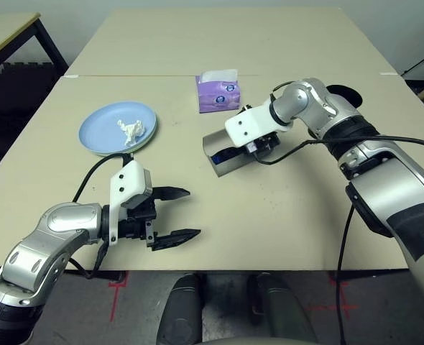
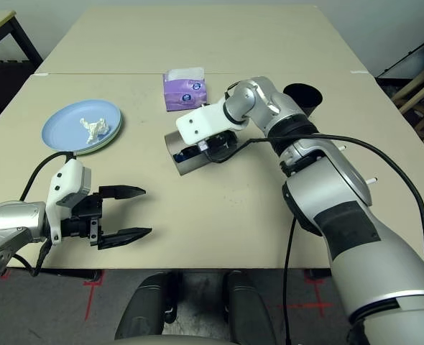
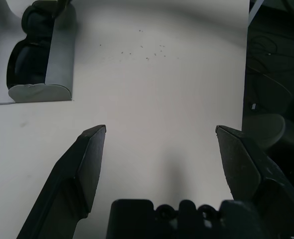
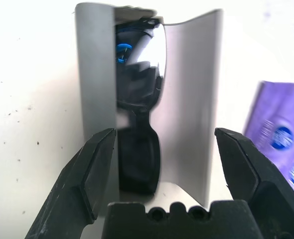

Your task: Organize and tidy the items on the table.

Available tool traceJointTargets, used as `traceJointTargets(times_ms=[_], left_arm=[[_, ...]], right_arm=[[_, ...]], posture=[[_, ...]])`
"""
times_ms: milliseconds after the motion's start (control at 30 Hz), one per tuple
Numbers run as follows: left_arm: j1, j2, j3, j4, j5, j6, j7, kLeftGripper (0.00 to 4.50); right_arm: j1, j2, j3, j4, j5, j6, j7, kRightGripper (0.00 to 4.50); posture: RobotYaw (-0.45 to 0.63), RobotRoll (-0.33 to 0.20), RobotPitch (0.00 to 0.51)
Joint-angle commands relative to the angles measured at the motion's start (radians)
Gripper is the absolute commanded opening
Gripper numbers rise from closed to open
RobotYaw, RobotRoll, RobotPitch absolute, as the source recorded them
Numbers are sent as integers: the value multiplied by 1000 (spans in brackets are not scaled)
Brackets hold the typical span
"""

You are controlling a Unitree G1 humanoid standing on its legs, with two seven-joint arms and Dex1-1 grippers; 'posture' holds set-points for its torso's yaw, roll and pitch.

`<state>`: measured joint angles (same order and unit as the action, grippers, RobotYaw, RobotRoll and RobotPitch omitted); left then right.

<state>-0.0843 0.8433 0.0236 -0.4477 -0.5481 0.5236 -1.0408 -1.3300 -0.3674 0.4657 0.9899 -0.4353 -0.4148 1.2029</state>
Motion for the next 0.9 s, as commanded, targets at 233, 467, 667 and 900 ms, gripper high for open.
traceJointTargets(times_ms=[233,467,667,900], left_arm=[[-52,-10,-44,51,25,-34,-31,4500],[-65,-15,-53,66,30,-42,-36,4500],[-79,-13,-51,85,32,-50,-45,4500],[-104,-14,-54,109,38,-53,-54,4500]], right_arm=[[-14,-64,-81,-102,85,134,29,4450],[89,-112,-168,-296,200,400,84,4450],[255,-197,-247,-583,311,706,121,4450],[473,-307,-353,-854,452,970,104,4450]], posture=[[82,0,105],[76,0,102],[59,0,99],[36,0,100]])
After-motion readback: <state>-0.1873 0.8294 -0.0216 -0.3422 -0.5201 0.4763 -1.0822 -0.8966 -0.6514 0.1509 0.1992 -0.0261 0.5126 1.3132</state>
